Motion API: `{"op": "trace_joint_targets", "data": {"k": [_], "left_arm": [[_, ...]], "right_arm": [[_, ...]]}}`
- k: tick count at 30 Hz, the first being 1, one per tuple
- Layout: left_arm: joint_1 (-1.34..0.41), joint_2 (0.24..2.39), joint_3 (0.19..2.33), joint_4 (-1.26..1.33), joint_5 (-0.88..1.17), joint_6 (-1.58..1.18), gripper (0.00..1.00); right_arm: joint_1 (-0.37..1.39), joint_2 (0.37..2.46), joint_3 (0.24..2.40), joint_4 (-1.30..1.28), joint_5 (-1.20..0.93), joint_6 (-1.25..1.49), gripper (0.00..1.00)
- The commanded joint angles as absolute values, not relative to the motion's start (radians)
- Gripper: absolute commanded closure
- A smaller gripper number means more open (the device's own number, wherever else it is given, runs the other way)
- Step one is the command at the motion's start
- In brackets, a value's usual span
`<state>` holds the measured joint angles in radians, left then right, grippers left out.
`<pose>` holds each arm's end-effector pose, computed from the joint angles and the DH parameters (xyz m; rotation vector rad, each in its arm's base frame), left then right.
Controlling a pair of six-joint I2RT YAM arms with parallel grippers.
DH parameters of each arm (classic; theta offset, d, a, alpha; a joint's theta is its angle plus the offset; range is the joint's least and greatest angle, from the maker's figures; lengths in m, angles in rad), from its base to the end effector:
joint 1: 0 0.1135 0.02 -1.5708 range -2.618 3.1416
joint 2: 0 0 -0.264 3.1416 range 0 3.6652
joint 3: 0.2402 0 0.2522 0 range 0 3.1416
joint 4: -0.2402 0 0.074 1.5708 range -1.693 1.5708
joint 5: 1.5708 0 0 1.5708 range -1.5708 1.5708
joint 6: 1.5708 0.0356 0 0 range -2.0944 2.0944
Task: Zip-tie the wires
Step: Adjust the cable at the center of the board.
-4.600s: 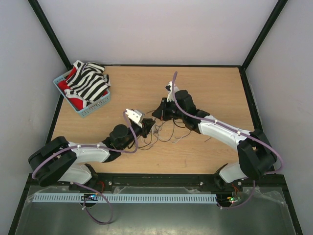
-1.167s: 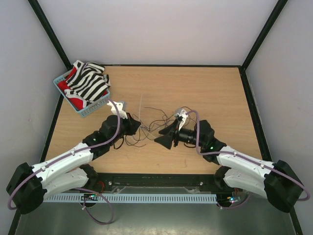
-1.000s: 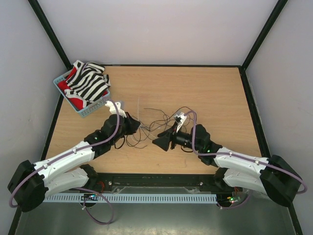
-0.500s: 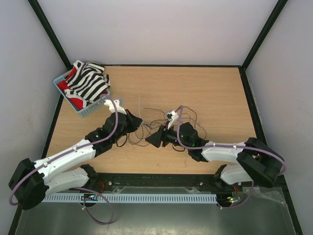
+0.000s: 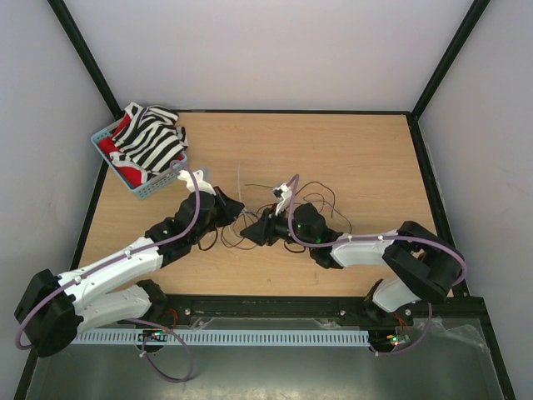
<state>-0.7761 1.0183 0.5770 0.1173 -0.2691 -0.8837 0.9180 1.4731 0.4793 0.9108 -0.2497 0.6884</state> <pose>0.1717 -0.1552 0.2534 -0.2975 1.9577 -0.8656 0.1669 0.2328 0.1947 -0.4233 1.8099 1.3836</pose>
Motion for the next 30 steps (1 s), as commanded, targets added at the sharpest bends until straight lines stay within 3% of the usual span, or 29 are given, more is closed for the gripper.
{"op": "trace_joint_targets", "data": {"k": [1, 5, 8, 25, 26, 30], "left_arm": [[-0.781, 1.004, 0.617, 0.127, -0.259, -0.890, 1.00], [-0.782, 1.008, 0.615, 0.127, -0.267, -0.888, 1.00], [-0.781, 1.009, 0.617, 0.127, -0.270, -0.881, 1.00], [-0.781, 1.013, 0.632, 0.118, -0.300, -0.848, 1.00], [-0.781, 1.014, 0.633, 0.118, -0.300, -0.848, 1.00], [-0.776, 1.014, 0.632, 0.117, -0.292, -0.847, 1.00]], "right_arm": [[0.927, 1.494, 0.507, 0.977, -0.262, 0.691, 0.66], [0.930, 1.483, 0.506, 0.950, -0.264, 0.661, 0.90], [0.938, 1.474, 0.497, 0.924, -0.264, 0.647, 1.00], [1.031, 1.465, 0.460, 0.839, -0.172, 0.570, 1.00], [1.032, 1.468, 0.465, 0.839, -0.179, 0.567, 0.98], [1.040, 1.461, 0.484, 0.830, -0.244, 0.529, 0.72]]}}
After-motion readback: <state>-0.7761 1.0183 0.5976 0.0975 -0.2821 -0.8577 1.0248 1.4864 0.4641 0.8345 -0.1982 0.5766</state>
